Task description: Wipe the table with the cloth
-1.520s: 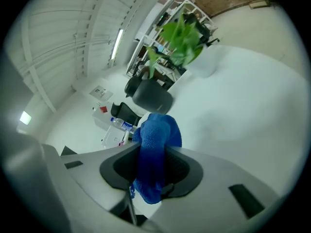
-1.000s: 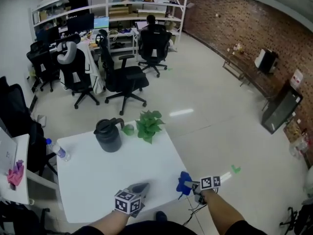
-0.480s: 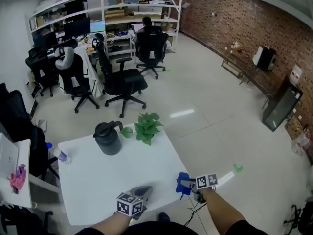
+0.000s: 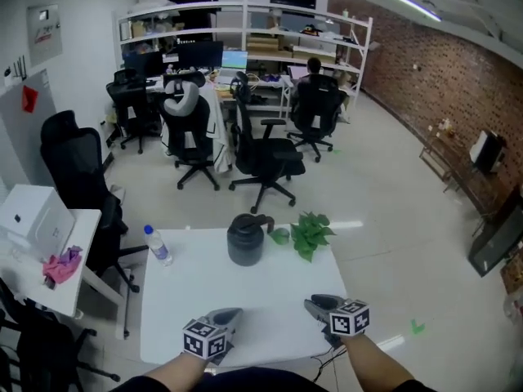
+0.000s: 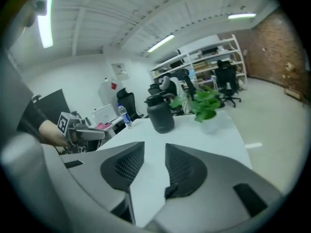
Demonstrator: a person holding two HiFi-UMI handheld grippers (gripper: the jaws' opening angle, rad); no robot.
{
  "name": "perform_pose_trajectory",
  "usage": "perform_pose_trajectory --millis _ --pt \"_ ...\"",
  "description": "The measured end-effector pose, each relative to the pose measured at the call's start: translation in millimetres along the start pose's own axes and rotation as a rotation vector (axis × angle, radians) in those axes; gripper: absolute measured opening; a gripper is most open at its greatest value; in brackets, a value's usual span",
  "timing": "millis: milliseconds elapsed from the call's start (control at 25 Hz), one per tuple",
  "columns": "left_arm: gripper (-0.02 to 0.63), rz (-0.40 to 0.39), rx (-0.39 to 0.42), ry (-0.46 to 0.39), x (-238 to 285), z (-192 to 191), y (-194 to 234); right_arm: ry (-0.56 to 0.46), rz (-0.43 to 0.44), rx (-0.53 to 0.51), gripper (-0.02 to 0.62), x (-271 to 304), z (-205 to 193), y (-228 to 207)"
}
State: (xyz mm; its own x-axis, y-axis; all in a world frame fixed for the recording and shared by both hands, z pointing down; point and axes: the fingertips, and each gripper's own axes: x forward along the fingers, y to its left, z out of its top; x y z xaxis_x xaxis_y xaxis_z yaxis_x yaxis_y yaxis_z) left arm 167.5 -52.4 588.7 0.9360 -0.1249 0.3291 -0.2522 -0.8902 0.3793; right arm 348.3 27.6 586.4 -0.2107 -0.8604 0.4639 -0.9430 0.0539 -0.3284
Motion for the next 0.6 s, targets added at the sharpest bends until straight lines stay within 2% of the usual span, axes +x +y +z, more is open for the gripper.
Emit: perform_pose_trajectory --millis 120,240,400,600 --pt "0.002 0.085 -0.014 -0.046 -48 3 35 -0.055 -0.018 -0.168 0.0 47 15 38" --pt "0.002 0.166 -0.011 -0.078 -85 1 65 -0.058 -0.032 -0.298 0.006 92 19 60" --pt "0.002 0.235 -0.007 -0.072 -116 -12 82 0.03 0.031 -0.305 0.006 132 -4 87" --pt "0.002 0.257 -0.025 -0.08 -124 -20 88 0.084 0.1 -0.341 0.003 147 -20 105"
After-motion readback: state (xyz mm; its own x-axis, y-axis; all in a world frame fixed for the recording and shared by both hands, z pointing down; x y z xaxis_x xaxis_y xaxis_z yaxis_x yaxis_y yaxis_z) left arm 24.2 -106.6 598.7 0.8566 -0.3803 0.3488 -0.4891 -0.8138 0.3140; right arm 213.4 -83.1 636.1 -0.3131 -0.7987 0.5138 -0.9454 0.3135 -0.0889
